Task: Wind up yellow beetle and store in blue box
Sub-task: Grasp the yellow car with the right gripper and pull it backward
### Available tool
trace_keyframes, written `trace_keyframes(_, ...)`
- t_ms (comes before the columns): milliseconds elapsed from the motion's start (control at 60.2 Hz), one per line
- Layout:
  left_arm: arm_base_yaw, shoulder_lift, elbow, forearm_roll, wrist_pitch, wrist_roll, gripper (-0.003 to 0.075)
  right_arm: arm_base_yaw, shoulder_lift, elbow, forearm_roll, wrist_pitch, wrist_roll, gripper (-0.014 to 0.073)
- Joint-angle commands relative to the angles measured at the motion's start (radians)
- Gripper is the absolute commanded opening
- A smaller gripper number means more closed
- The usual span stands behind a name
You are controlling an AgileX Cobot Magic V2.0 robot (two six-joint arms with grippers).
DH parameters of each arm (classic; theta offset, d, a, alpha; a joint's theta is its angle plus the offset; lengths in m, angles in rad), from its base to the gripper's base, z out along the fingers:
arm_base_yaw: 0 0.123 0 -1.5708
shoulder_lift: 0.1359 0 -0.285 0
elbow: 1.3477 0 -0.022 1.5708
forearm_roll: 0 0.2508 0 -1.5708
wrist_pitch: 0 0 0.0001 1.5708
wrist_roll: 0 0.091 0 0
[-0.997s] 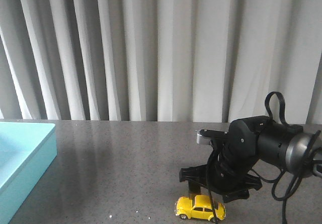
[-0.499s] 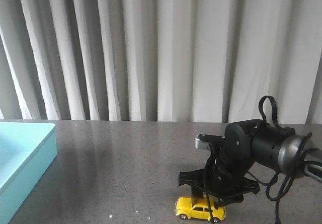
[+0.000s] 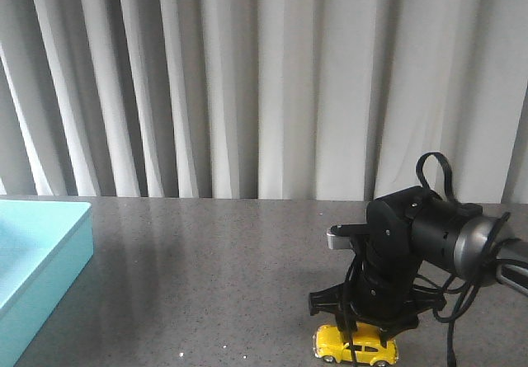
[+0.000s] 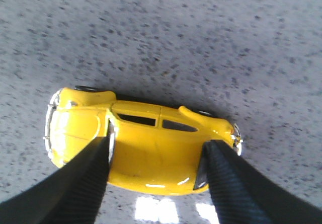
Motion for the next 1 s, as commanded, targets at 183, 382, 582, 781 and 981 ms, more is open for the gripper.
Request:
trace_keyframes(183,-0.004,-0.006,-0.009,-0.003,-0.081,-0.009,-0.0006,-0.008,-0.002,0.017,-0.183,0.188,-0.02,0.0347)
trace_keyframes(382,-0.004,-0.006,-0.009,-0.002,-0.081,-0.009,-0.0006,-0.071,-0.002,0.1,-0.192,0.197,-0.037,0.0347)
trace_keyframes(582,-0.004,-0.006,-0.009,-0.002,-0.081,-0.009,-0.0006,-0.162,-0.002,0.221,-0.226,0.176,-0.057,0.0347)
trace_keyframes(781,-0.004,-0.006,-0.009,-0.002,-0.081,-0.009,-0.0006,-0.253,-0.002,0.257,-0.279,0.176,-0.063,0.0347)
trace_keyframes(981,-0.004,-0.006,-0.009,-0.002,-0.081,-0.009,-0.0006,-0.327,-0.005,0.256,-0.351,0.18,-0.117,0.0347)
